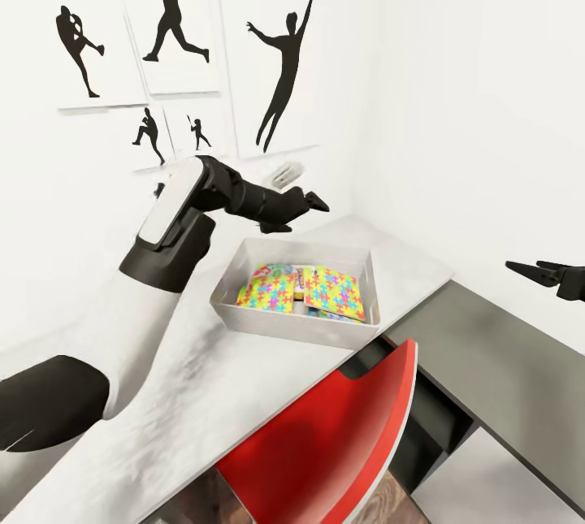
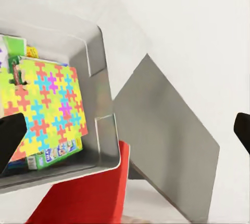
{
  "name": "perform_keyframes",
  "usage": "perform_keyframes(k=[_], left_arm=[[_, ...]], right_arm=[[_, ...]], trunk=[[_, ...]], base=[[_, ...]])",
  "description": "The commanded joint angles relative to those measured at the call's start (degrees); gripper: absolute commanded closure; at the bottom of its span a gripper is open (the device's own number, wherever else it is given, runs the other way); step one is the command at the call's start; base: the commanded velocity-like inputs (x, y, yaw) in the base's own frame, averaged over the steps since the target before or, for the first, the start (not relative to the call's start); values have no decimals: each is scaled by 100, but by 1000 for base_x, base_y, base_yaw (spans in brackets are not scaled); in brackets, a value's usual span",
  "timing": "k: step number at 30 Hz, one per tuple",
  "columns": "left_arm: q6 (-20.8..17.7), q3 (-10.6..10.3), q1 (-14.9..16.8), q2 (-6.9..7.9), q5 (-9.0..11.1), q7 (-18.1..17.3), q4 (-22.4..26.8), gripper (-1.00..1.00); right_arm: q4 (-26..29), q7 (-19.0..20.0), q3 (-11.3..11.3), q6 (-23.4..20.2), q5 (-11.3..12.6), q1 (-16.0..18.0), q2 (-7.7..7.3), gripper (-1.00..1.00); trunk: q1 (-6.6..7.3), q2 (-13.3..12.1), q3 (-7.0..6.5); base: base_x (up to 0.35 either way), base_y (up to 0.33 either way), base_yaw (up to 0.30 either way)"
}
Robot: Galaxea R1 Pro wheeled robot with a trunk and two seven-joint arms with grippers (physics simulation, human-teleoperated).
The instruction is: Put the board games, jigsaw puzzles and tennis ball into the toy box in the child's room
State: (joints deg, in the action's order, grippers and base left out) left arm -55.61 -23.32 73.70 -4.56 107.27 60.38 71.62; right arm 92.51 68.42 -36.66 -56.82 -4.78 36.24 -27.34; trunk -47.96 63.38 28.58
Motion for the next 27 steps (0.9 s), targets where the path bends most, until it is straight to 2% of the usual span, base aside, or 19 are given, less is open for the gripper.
perform_keyframes(k=[1,6,9,10,11,15,17,20,27], left_arm=[[55,19,-128,-69,125,192,69,-100],[483,31,-428,-188,100,395,493,-100],[653,33,-532,-217,90,399,636,-100],[687,37,-548,-270,91,389,650,-100],[880,28,-559,-280,106,338,656,-100],[922,22,-570,-287,105,253,659,-100],[931,21,-587,-289,103,233,660,-100],[940,3,-601,-301,106,222,659,-100],[961,-9,-671,-318,108,212,654,-100]], right_arm=[[4,52,-13,-34,-50,9,3,-100],[4,34,-27,68,-51,7,9,-100],[8,55,-52,151,-49,12,9,-100],[10,57,-74,154,-49,14,-4,-100],[7,57,-77,142,-53,14,-9,-100],[11,60,-119,138,-51,16,-17,-100],[12,58,-316,137,-50,15,-7,-100],[12,57,-442,137,-49,15,-1,-100],[13,59,-517,137,-48,15,7,-100]], trunk=[[0,4,6],[0,4,6],[0,4,4],[0,4,4],[0,4,3],[0,4,-15],[0,4,-28],[0,4,-51],[0,4,-111]], base=[[0,0,0],[-148,0,0],[-310,0,-20],[-328,0,-13],[-329,0,-243],[-329,0,-225],[-330,0,-196],[-330,0,-183],[-330,0,-160]])
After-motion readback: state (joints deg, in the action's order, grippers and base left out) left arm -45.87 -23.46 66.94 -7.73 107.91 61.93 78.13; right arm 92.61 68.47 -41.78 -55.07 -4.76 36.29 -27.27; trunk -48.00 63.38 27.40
